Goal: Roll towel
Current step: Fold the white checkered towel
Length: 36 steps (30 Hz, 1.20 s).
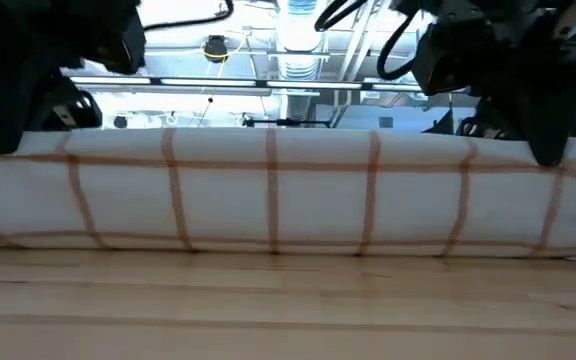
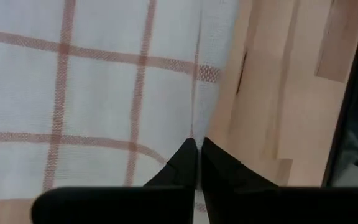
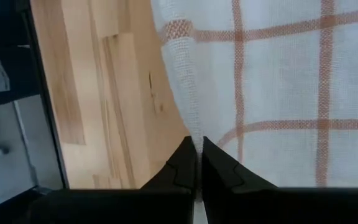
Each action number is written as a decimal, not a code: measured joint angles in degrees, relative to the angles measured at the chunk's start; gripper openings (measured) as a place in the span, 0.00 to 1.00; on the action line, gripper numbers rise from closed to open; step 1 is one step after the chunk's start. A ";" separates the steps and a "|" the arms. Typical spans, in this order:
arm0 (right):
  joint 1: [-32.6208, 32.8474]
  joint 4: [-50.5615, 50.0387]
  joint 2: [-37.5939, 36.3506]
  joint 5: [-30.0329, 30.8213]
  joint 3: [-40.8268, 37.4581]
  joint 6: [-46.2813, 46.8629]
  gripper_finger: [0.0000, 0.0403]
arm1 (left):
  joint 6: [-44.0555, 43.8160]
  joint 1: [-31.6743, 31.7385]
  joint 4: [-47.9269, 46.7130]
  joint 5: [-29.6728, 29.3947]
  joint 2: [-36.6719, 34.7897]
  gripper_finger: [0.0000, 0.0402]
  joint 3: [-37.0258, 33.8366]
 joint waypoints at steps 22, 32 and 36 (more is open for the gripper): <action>-13.15 -0.39 -0.06 -5.05 -5.53 -8.62 0.00 | 23.73 20.41 -1.07 13.65 -2.27 0.00 -3.91; -16.40 4.09 -0.09 -5.07 -7.80 -9.58 0.00 | 29.36 24.01 -2.12 13.25 -1.93 0.00 -3.88; -17.96 4.07 -0.09 -5.03 -7.82 -10.82 0.00 | 30.38 24.82 -1.88 13.01 -0.66 0.00 -3.86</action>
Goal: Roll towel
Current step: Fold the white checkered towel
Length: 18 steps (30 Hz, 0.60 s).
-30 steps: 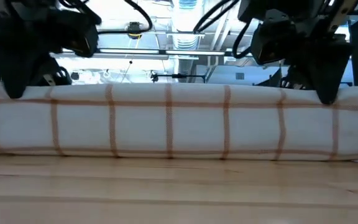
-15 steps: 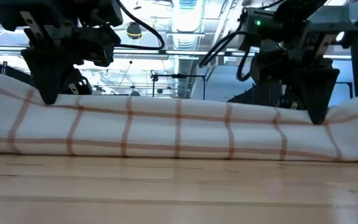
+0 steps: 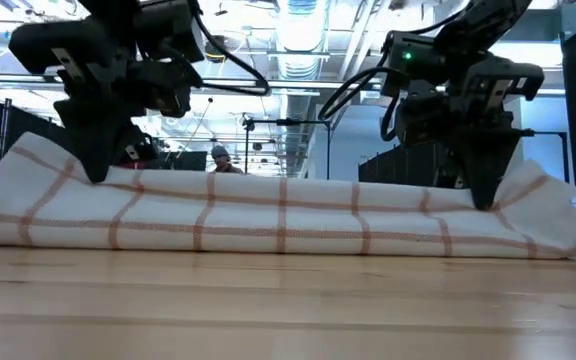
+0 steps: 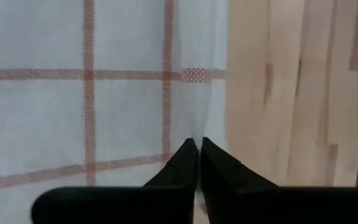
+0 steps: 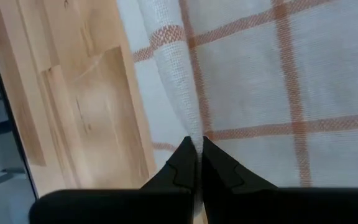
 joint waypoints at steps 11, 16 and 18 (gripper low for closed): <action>-1.61 -0.42 0.00 0.02 0.00 -1.86 0.00 | -0.61 0.00 1.09 -6.84 2.75 0.00 0.00; -1.61 -0.48 0.00 0.02 0.00 -2.02 0.00 | -1.41 0.00 1.07 -7.51 2.73 0.07 0.00; -1.61 -0.58 0.00 0.02 0.00 -2.03 0.00 | -1.66 0.00 1.10 -7.68 2.73 0.12 0.02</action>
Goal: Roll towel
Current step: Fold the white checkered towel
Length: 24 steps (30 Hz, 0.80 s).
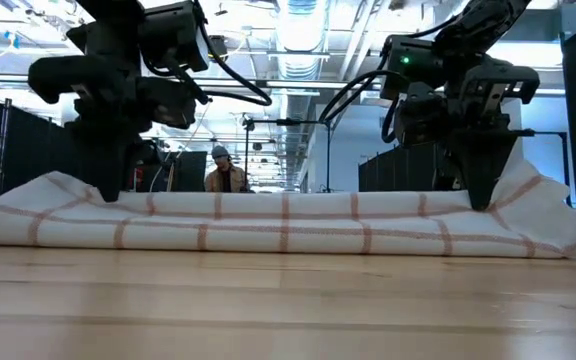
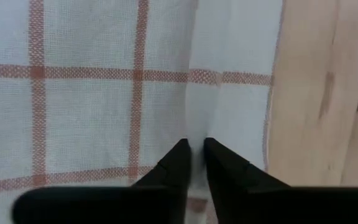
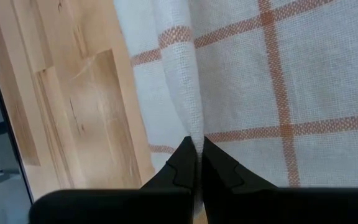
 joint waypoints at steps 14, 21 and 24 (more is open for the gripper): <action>-1.13 0.03 0.00 0.17 0.00 -0.86 0.00 | -1.59 -2.14 -6.33 -10.57 0.00 0.35 7.56; -2.56 -0.10 0.00 0.17 0.00 -2.81 0.00 | -6.32 -9.00 -7.06 -9.84 0.00 0.33 5.97; -2.94 -0.46 0.00 0.16 0.00 -3.42 0.00 | -8.91 -10.89 -6.48 -10.28 0.00 0.33 4.58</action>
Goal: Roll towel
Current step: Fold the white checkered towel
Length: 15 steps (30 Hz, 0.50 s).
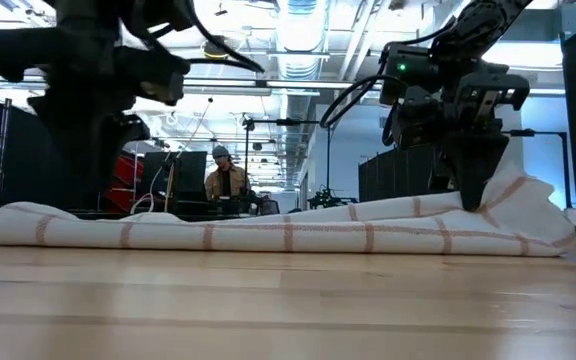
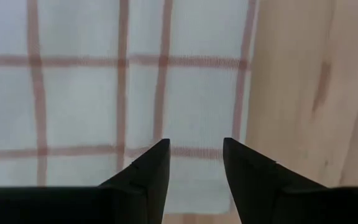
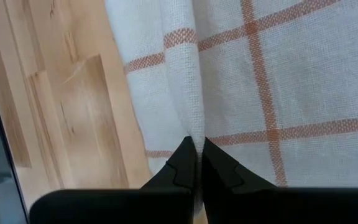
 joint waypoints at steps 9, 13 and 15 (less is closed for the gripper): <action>-0.81 -0.24 0.00 0.08 0.02 0.37 0.04 | -3.01 -1.17 5.51 -0.63 0.00 0.33 -1.83; -2.74 -2.22 0.00 0.57 1.23 -0.78 0.15 | -3.02 -1.17 5.51 -0.61 0.00 0.33 -1.83; -3.97 -4.34 0.00 2.07 2.33 -2.05 0.22 | -3.03 -1.17 5.50 -0.61 0.00 0.33 -1.83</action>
